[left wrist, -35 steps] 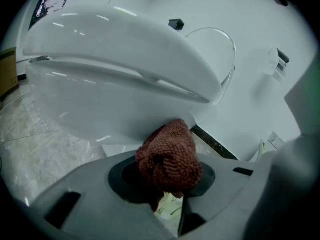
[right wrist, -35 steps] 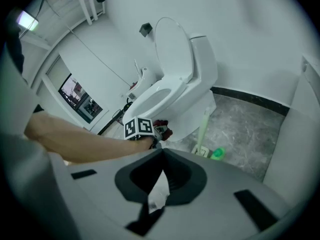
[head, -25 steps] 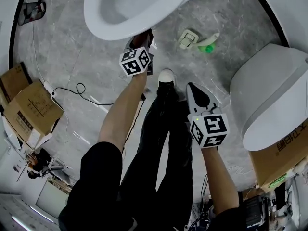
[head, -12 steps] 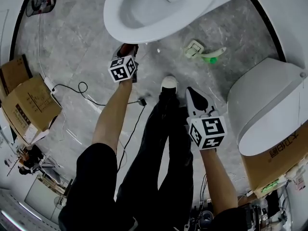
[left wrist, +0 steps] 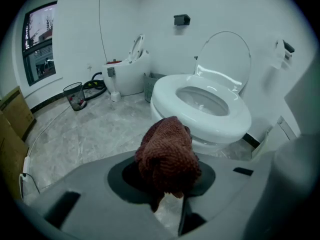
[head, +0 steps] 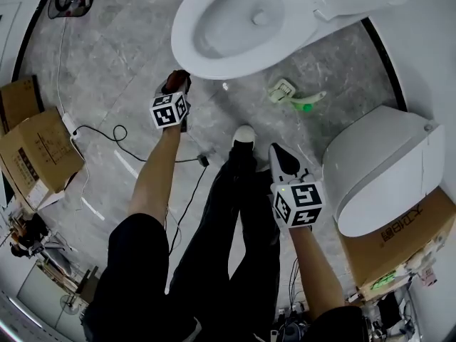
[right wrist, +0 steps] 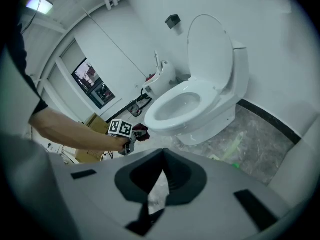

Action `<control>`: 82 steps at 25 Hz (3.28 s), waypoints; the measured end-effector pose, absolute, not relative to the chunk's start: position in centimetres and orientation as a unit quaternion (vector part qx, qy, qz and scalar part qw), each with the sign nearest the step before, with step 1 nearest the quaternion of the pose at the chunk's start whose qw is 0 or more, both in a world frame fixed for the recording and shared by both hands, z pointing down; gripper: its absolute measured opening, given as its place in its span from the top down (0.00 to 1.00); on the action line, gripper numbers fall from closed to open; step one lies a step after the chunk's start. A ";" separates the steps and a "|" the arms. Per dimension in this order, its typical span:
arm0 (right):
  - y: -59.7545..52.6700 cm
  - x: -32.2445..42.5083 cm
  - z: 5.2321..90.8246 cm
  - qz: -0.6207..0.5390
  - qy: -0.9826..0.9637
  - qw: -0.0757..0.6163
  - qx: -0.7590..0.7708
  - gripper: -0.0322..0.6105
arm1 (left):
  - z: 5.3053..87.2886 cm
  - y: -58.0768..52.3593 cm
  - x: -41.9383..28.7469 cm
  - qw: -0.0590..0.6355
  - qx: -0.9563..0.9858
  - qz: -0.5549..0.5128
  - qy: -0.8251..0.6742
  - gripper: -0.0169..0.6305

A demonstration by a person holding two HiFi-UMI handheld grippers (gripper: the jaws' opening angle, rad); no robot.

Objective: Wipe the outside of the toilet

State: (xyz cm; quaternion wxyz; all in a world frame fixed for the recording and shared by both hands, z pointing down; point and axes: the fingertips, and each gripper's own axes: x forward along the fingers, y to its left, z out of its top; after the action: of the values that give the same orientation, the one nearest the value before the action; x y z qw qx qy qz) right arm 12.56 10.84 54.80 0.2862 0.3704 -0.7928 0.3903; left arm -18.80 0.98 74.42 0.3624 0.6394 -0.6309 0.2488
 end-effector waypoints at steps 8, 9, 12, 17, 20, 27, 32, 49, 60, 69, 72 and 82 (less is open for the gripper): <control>9.8 12.7 48.5 0.370 -0.800 0.271 0.388 0.95 | 64.8 3.5 -17.0 0.299 0.710 0.295 -0.566 0.79; 9.8 12.6 47.4 0.366 -0.802 0.268 0.390 0.95 | 63.1 3.6 -16.5 0.289 0.721 0.295 -0.556 0.79; 10.3 12.6 43.7 0.353 -0.806 0.258 0.399 0.94 | 57.7 4.2 -14.5 0.266 0.750 0.283 -0.536 0.79; 11.8 12.5 36.6 0.328 -0.810 0.234 0.425 0.94 | 48.2 5.9 -10.7 0.221 0.791 0.260 -0.508 0.79; 13.8 11.9 32.3 0.296 -0.819 0.222 0.438 0.95 | 42.7 7.6 -8.6 0.205 0.813 0.241 -0.488 0.79; 20.6 11.3 22.9 0.261 -0.818 0.158 0.488 0.95 | 31.1 13.8 -6.5 0.151 0.847 0.215 -0.463 0.79; 24.1 10.8 16.0 0.226 -0.819 0.118 0.514 0.95 | 22.4 17.8 -6.1 0.126 0.860 0.195 -0.454 0.79; 25.8 5.1 2.8 0.119 -0.840 0.059 0.526 0.95 | 2.9 21.1 -9.7 0.033 0.888 0.120 -0.442 0.79; 25.4 1.6 1.1 0.088 -0.830 0.046 0.550 0.95 | -0.1 20.9 -13.4 0.020 0.899 0.097 -0.427 0.79; 23.8 -1.8 1.1 0.084 -0.822 0.050 0.561 0.95 | -0.2 19.1 -16.0 0.021 0.908 0.088 -0.409 0.79; 23.6 -2.4 1.2 0.085 -0.818 0.052 0.567 0.95 | -0.2 18.7 -16.6 0.023 0.911 0.086 -0.403 0.79; 23.3 -4.3 1.6 0.085 -0.812 0.062 0.574 0.95 | 0.8 17.9 -18.1 0.031 0.917 0.088 -0.388 0.79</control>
State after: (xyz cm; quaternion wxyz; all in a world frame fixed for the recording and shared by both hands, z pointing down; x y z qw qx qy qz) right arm -4.33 23.29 1.65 0.0616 0.5740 -0.8121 0.0853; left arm -18.08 17.95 0.78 0.0312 0.9169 -0.3881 0.0877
